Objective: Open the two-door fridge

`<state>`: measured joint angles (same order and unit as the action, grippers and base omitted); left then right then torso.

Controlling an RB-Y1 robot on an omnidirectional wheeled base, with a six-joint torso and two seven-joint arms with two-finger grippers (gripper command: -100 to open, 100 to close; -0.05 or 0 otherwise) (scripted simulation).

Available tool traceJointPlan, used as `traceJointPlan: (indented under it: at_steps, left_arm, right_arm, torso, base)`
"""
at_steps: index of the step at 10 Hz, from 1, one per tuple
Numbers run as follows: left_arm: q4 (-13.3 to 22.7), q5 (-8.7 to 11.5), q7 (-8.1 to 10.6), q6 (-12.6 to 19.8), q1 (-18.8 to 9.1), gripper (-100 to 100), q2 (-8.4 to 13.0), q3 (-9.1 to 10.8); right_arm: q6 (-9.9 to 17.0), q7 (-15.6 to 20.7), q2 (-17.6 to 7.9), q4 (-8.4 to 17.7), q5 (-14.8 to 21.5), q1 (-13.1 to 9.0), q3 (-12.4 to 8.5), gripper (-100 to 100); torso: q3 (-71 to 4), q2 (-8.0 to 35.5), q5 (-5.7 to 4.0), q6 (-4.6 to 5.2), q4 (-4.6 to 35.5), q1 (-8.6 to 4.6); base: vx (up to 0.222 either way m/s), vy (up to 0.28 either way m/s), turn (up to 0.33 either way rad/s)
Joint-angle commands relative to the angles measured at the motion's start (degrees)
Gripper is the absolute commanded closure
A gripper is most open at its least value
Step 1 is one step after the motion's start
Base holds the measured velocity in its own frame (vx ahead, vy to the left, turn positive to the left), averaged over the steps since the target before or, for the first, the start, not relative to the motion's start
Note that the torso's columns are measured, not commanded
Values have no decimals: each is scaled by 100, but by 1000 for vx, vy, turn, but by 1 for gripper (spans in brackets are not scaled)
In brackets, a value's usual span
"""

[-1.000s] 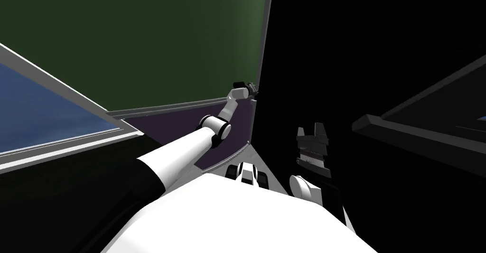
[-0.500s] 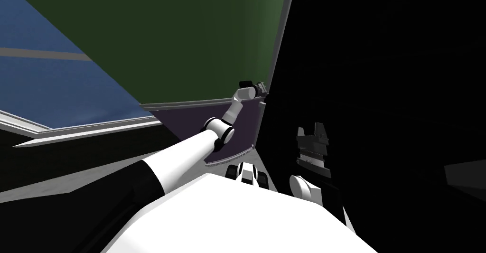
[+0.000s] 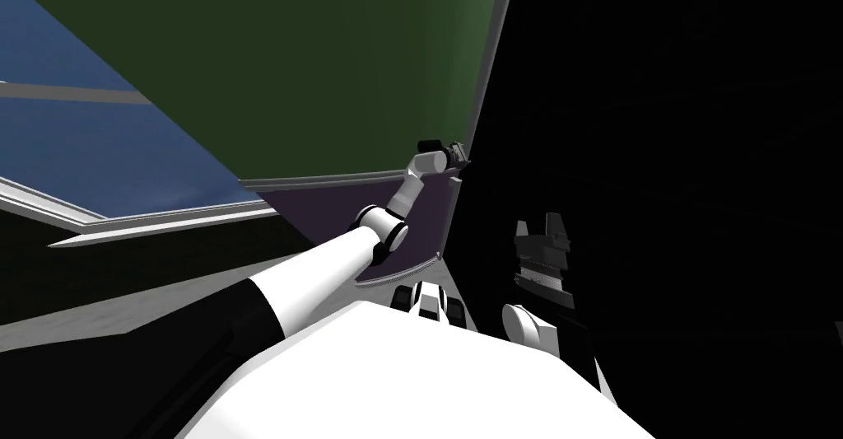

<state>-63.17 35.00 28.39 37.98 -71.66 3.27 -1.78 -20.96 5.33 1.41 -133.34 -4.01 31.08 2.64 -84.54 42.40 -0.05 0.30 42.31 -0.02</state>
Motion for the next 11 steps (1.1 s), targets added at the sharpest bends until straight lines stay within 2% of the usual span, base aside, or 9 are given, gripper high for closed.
traceJointPlan:
  at_steps: [1,2,3,4,6,7,10,11]
  left_arm:
    - [371,-314,124,-261,-39,100,224,184]
    - [371,-314,124,-261,-39,100,224,184]
    - [528,-455,183,-354,-73,100,318,264]
    - [528,-455,183,-354,-73,100,318,264]
    - [841,-738,302,-538,-142,100,508,425]
    - [841,-738,302,-538,-142,100,508,425]
    - [1311,-1163,479,-815,-246,100,792,667]
    - [1169,-1095,448,-744,-249,100,722,615]
  right_arm:
    - [0,0,0,0,0,0,0,0]
    - [0,0,0,0,0,0,0,0]
    - [0,0,1,0,0,1,0,0]
    - [0,0,0,0,0,1,0,0]
    - [0,0,0,0,0,1,0,0]
    - [0,0,0,0,0,1,0,0]
    - [0,0,0,0,0,1,-1,0]
    - [0,0,0,0,0,1,0,0]
  torso:
    - [6,2,4,-25,-7,4]
    - [8,2,10,-37,-10,14]
    - [1,-10,15,-52,-4,19]
    - [-3,-14,18,-52,-9,28]
    - [-5,-15,19,-49,-18,34]
    - [2,-4,19,-46,-14,35]
    - [5,1,21,-46,-6,38]
    - [9,4,22,-50,-13,33]
  base:
    - [-128,140,-436]
    - [-89,95,-246]
    - [-50,71,-309]
    - [-35,48,-120]
    - [-79,69,-336]
    - [-79,66,-161]
    - [-102,87,-360]
    - [-55,40,-117]
